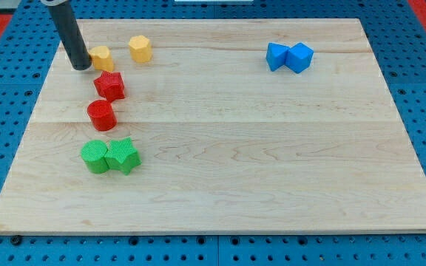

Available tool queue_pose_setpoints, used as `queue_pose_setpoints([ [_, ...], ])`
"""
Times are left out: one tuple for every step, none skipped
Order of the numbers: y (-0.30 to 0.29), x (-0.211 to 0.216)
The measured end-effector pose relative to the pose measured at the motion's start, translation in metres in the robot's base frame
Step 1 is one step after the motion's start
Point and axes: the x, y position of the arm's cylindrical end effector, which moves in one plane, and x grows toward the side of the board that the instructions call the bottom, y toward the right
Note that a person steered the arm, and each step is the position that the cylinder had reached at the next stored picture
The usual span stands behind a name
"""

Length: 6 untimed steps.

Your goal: Move the yellow hexagon to the top of the yellow heart

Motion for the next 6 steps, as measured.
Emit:
queue_pose_setpoints([
  [0.035, 0.0],
  [0.082, -0.002],
  [0.12, -0.004],
  [0.123, -0.022],
  [0.093, -0.052],
  [0.083, -0.03],
])
